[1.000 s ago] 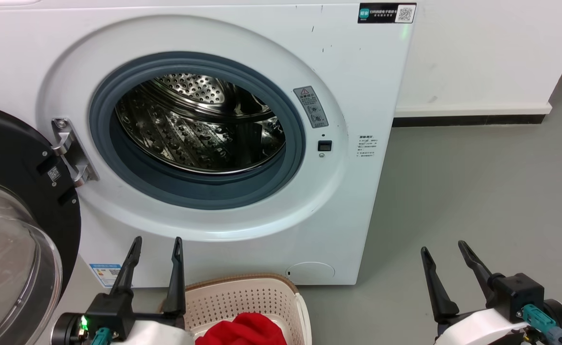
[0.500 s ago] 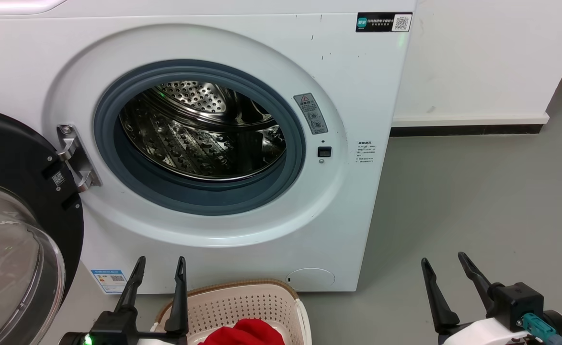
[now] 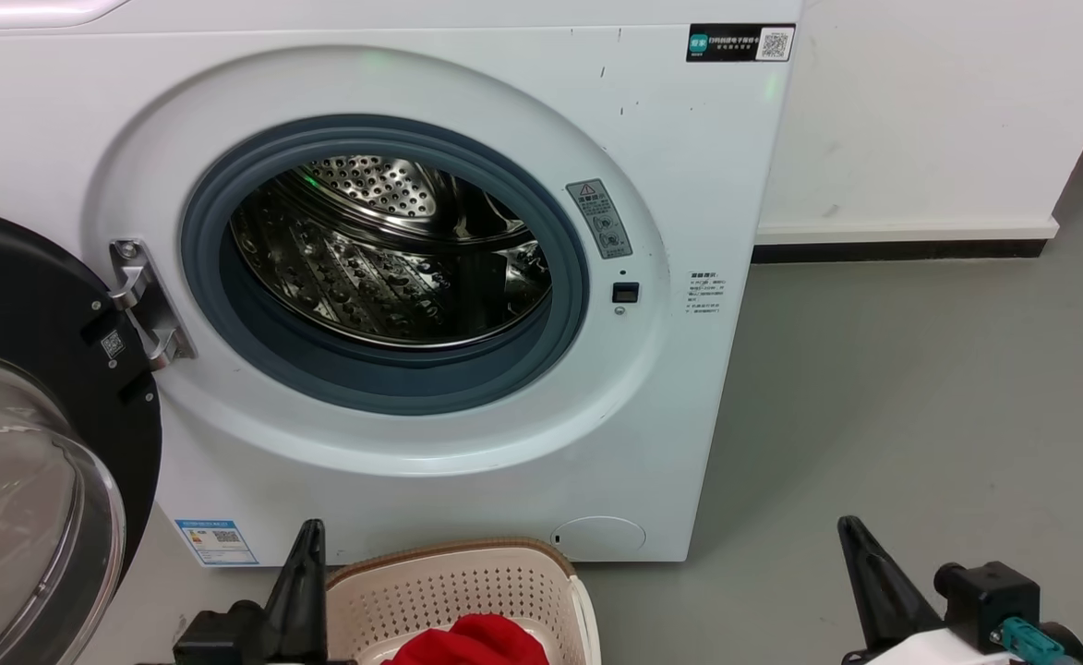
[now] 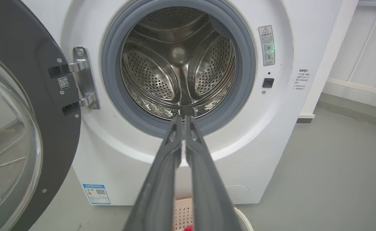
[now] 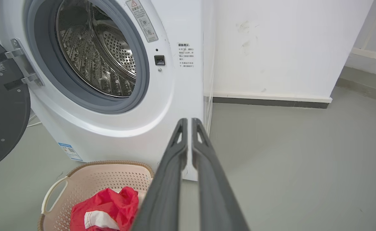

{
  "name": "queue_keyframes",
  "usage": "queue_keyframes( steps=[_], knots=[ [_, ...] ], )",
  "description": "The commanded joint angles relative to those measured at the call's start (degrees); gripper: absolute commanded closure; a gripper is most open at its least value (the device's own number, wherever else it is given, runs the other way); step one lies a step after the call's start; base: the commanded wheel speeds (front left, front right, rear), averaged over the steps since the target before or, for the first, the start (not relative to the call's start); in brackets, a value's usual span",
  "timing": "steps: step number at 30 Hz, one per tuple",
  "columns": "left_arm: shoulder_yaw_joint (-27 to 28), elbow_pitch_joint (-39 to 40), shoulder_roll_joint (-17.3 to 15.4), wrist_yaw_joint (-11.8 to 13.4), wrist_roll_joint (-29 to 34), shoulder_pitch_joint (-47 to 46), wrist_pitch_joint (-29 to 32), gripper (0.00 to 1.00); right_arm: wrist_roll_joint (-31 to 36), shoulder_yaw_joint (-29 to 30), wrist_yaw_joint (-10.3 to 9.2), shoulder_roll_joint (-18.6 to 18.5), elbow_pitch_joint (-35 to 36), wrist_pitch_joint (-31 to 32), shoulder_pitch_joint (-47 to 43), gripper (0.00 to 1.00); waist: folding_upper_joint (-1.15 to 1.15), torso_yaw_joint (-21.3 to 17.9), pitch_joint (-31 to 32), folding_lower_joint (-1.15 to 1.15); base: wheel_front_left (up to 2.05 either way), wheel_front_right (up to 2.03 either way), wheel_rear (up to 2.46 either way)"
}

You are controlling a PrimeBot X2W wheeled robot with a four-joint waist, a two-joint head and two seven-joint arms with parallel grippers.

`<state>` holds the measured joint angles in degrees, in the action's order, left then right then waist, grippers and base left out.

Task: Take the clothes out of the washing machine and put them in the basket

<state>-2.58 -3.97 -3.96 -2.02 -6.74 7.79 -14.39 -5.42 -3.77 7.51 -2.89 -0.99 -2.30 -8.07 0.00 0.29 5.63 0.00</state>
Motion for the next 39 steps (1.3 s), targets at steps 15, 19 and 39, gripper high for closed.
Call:
queue_keyframes(
  steps=[15, 19, 39],
  knots=[
    [2.13, -1.42, 0.11, -1.21, -18.28, -3.69, 4.38, 1.00, -19.94, 0.86, 0.00, -1.12, -2.06, 0.74, 3.59, 1.00, 0.00, -0.03, -0.73, 0.00, 0.00, 0.00, 0.00],
    [2.51, -1.89, 0.16, -1.49, -22.29, -4.30, 5.33, 1.00, -24.21, 1.10, 0.00, -1.30, -2.70, 0.96, 4.26, 1.00, 0.00, -0.04, -0.92, 0.00, 0.00, 0.00, 0.00],
    [4.25, -3.97, 0.40, -2.59, -39.00, -7.04, 9.42, 1.00, -41.74, 2.39, -0.01, -1.83, -5.30, 2.12, 6.99, 1.00, 0.00, -0.09, -1.81, 0.00, 0.00, 0.00, 0.00]
  ],
)
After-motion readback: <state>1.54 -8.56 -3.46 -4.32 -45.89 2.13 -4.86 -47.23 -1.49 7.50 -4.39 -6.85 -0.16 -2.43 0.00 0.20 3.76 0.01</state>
